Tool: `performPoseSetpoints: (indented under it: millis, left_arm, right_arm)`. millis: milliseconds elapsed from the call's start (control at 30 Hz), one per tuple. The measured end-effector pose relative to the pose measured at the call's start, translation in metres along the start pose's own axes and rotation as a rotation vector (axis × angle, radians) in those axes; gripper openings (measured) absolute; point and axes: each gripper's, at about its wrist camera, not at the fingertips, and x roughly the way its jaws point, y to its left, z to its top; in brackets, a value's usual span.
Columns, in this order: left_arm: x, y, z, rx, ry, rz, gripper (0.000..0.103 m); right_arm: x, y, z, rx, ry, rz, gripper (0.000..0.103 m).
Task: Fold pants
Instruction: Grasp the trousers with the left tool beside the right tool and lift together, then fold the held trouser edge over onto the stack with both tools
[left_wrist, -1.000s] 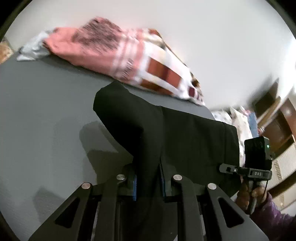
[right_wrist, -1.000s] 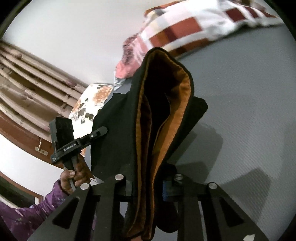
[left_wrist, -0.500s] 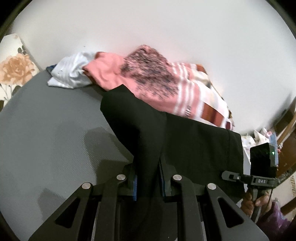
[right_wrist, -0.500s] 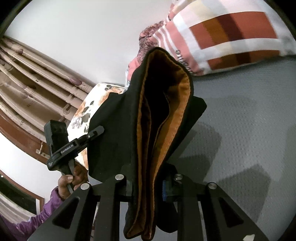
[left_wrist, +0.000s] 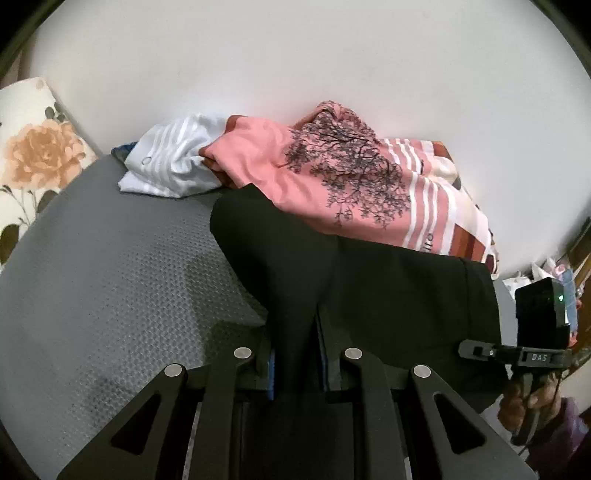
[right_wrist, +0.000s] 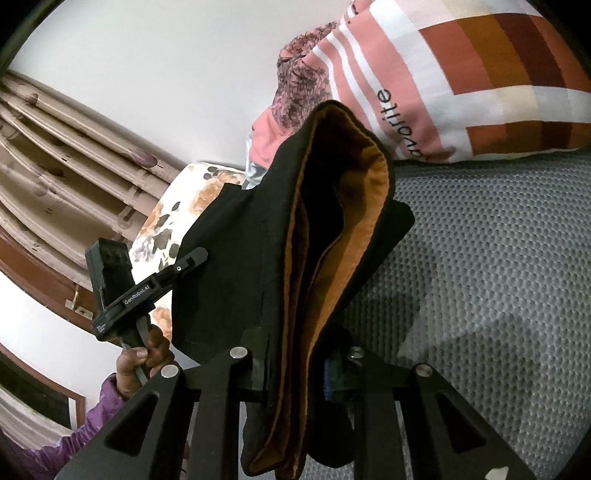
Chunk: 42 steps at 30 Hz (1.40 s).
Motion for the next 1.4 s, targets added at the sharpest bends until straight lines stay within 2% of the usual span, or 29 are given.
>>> performPoseSetpoints:
  millis: [267,967,1400]
  left_arm:
    - [0.003,0.002,-0.001,0.048,-0.019,0.058,0.017]
    - [0.017,0.001,-0.011,0.115,-0.007,0.149,0.017]
    - [0.027,0.003,-0.017,0.127,0.003,0.204,0.022]
  right_arm:
    - [0.010,0.004,0.001,-0.003,0.012,-0.018,0.019]
    - [0.020,-0.006,-0.001,0.021,0.027,-0.042,0.019]
    - [0.028,-0.006,-0.007,-0.005,0.017,-0.106,0.021]
